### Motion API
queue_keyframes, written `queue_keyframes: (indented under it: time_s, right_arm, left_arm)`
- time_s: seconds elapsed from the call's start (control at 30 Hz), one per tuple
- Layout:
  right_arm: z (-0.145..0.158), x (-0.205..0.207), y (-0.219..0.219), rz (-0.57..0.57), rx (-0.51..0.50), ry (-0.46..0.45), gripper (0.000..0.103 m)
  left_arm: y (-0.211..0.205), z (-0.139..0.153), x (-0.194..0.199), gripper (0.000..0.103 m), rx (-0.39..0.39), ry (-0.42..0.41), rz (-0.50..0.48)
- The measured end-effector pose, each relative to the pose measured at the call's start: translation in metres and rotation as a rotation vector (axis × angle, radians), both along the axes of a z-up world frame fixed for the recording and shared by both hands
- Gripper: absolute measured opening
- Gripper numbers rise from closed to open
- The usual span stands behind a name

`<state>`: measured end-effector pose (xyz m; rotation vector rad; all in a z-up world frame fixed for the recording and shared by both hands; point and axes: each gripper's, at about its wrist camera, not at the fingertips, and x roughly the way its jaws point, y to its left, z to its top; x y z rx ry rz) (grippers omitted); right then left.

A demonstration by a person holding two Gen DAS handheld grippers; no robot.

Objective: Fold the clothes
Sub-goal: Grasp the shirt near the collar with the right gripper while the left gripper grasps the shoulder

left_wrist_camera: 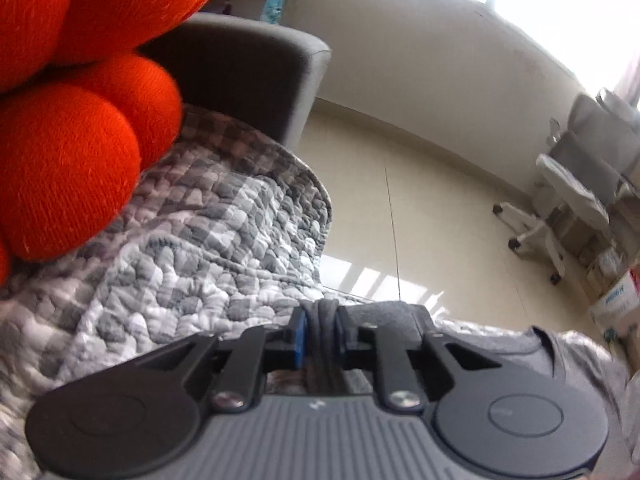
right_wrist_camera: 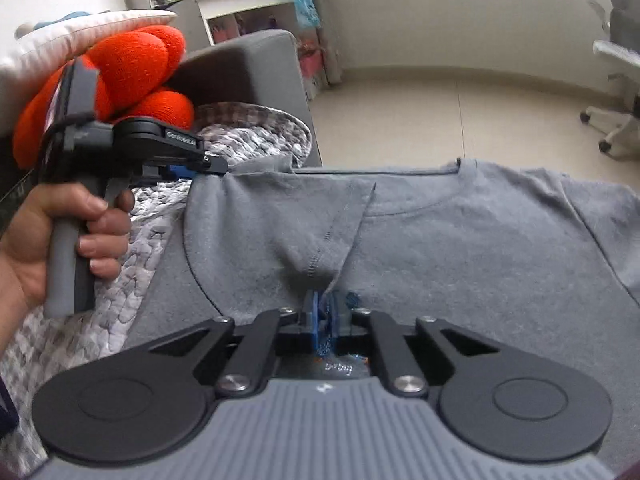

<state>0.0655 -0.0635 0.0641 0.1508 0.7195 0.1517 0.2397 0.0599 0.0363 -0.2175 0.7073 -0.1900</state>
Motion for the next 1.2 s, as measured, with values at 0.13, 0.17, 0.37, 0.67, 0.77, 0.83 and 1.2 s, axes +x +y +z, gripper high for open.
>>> queue_keyframes:
  time_s: [0.13,0.17,0.37,0.67,0.77,0.83,1.2]
  right_arm:
    - [0.002,-0.001,-0.003,-0.019,-0.002,0.007,0.016]
    - [0.003,-0.001,-0.004,-0.024,-0.002,0.009,0.016]
    - [0.006,-0.003,-0.009,-0.053,-0.005,0.019,0.016]
    - [0.027,-0.027,0.014,0.076,-0.063,-0.148,0.016]
    - [0.017,-0.023,0.027,0.155,-0.047,-0.086,0.016]
    - [0.0,-0.015,0.03,0.161,-0.081,-0.008,0.013]
    - [0.013,-0.021,0.01,0.08,-0.002,-0.051,0.014]
  left_arm:
    - [0.009,0.019,-0.014,0.048,0.008,-0.061,0.004]
    - [0.011,0.022,-0.017,0.048,0.01,-0.055,0.002]
    - [-0.01,0.004,-0.032,0.048,0.1,-0.008,-0.051]
    - [-0.027,-0.004,-0.025,0.034,0.241,-0.035,-0.008]
    - [-0.017,0.004,-0.026,0.034,0.195,-0.039,0.025]
    - [-0.011,0.016,-0.033,0.035,0.168,-0.064,0.039]
    - [-0.032,0.034,-0.079,0.026,0.221,-0.172,-0.159]
